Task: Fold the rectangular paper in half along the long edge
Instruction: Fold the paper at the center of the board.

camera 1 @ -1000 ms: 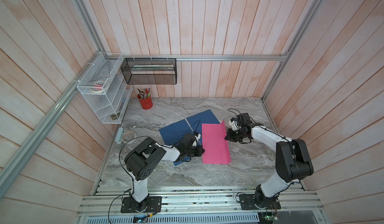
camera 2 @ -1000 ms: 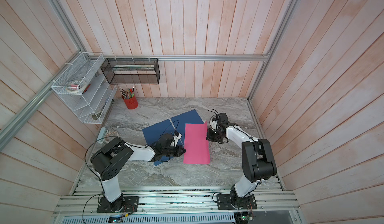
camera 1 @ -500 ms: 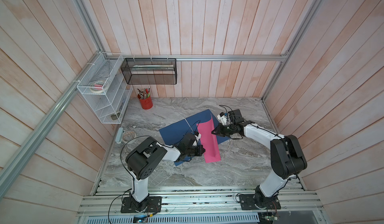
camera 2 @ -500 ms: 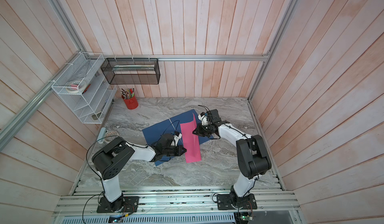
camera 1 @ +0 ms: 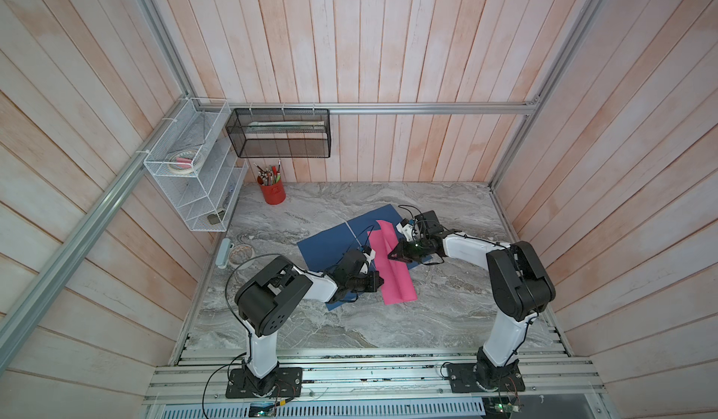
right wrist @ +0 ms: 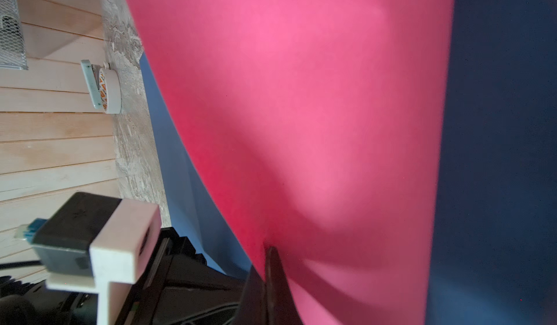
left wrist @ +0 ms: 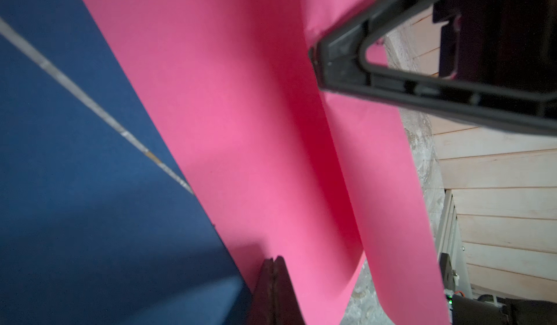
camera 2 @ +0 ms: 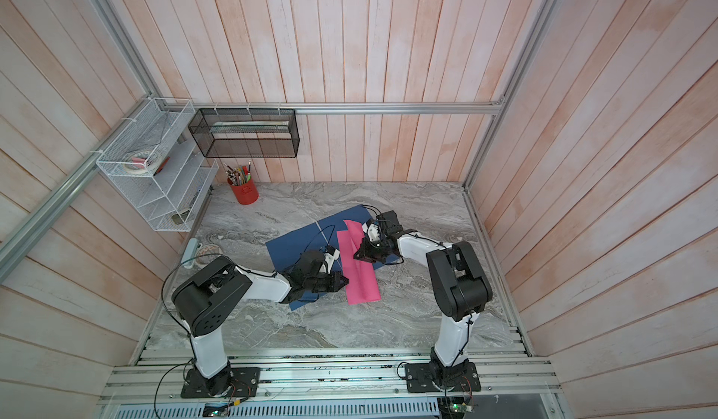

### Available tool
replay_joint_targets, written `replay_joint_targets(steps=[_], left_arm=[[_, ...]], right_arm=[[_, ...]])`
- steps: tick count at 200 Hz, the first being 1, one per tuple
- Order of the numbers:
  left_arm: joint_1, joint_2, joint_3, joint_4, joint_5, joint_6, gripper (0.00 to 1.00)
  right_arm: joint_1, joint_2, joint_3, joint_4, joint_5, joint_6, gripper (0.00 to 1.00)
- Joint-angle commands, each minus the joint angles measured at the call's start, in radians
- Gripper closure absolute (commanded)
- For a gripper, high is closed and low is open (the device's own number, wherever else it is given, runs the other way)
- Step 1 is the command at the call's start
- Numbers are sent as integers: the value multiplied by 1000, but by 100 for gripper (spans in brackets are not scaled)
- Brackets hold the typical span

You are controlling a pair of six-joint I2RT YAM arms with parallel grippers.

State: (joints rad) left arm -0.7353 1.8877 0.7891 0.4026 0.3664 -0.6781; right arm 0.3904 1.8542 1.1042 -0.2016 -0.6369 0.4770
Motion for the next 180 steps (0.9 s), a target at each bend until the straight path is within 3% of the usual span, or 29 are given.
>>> replay_joint_targets(steps=[1,180], left_arm=[[-4,0,-54,-14,-20,-21,100],[42,-9,-177,248,53,-138,100]], right_arm=[[7,39,0,38,-31,11,100],[59,131,25,96,-45,38,100]])
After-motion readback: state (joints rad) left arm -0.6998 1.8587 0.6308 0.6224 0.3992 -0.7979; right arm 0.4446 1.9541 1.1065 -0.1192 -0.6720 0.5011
